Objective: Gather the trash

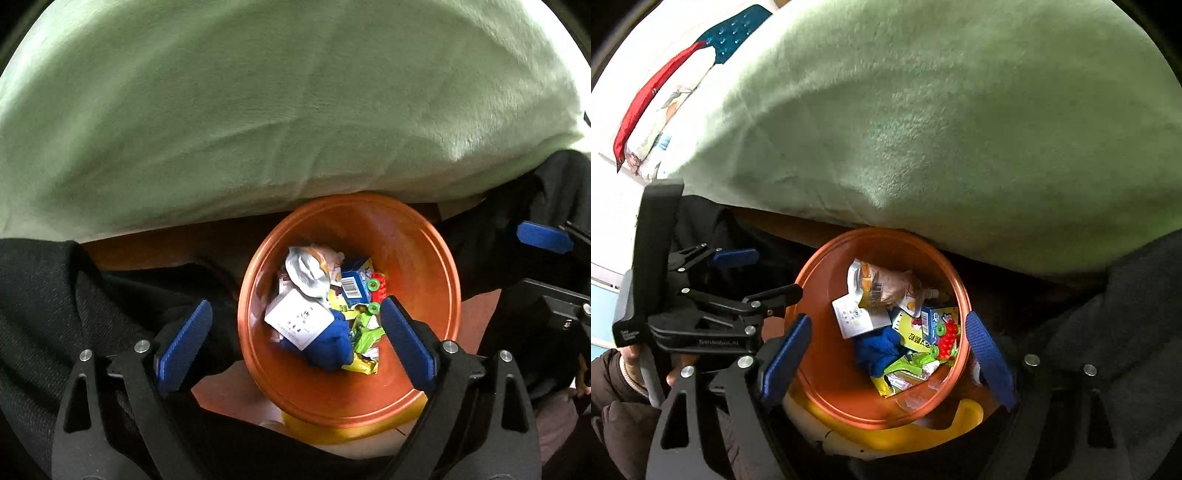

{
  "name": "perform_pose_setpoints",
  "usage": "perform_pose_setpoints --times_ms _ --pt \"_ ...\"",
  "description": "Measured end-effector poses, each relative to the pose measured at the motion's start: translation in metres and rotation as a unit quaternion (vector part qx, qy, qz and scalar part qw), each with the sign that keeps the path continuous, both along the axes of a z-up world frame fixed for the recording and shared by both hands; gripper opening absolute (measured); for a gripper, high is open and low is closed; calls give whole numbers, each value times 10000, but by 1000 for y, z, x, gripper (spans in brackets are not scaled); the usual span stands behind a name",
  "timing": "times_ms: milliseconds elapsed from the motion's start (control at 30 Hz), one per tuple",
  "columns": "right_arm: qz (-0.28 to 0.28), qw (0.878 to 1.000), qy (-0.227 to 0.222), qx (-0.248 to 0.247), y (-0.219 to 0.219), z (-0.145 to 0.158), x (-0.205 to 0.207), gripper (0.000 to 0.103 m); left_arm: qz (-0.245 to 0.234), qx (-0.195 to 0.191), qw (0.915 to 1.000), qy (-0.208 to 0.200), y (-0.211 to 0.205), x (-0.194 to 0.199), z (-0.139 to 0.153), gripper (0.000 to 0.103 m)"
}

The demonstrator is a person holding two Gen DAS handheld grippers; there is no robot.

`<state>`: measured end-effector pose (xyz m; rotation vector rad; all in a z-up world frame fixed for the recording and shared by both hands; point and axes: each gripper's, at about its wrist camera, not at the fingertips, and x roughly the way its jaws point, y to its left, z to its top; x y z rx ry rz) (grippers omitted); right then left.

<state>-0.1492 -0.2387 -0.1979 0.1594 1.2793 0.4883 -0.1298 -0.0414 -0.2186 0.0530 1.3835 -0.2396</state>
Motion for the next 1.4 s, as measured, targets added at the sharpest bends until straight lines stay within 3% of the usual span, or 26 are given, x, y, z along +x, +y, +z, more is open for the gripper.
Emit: perform_pose_setpoints --times_ms 133,267,300,433,567,733,900,1067,1200,1400 --pt "-17 9981 -598 155 -5 37 -1 84 58 -161 9992 -350 6 -2 24 90" --pt "-227 9850 -1671 352 -20 97 14 91 1 -318 9914 -1270 12 -3 79 90" --pt "-346 9755 -2147 344 -27 119 21 98 -7 -347 9876 -1528 13 -1 93 90" --pt "-731 9499 -3037 84 -36 162 60 98 -5 -185 9613 -2748 23 26 152 93" --pt "-1389 9310 -3374 120 -45 187 124 98 269 13 9369 -3487 20 81 189 93" --pt "-2021 9042 -3750 -301 -38 189 197 98 793 -78 9225 -3777 18 158 210 93" --pt "-2223 8945 -3849 -477 -32 188 246 98 1190 -124 9177 -3787 18 222 208 93" --pt "-2314 8856 -3961 -726 -23 181 276 98 1347 164 9071 -3984 11 260 202 93" --pt "-2450 8714 -4141 -960 -18 170 284 98 1389 176 9075 -3961 9 285 194 93" --pt "-2418 8721 -4098 -1144 -14 151 292 98 1317 279 9134 -3842 4 297 173 93"
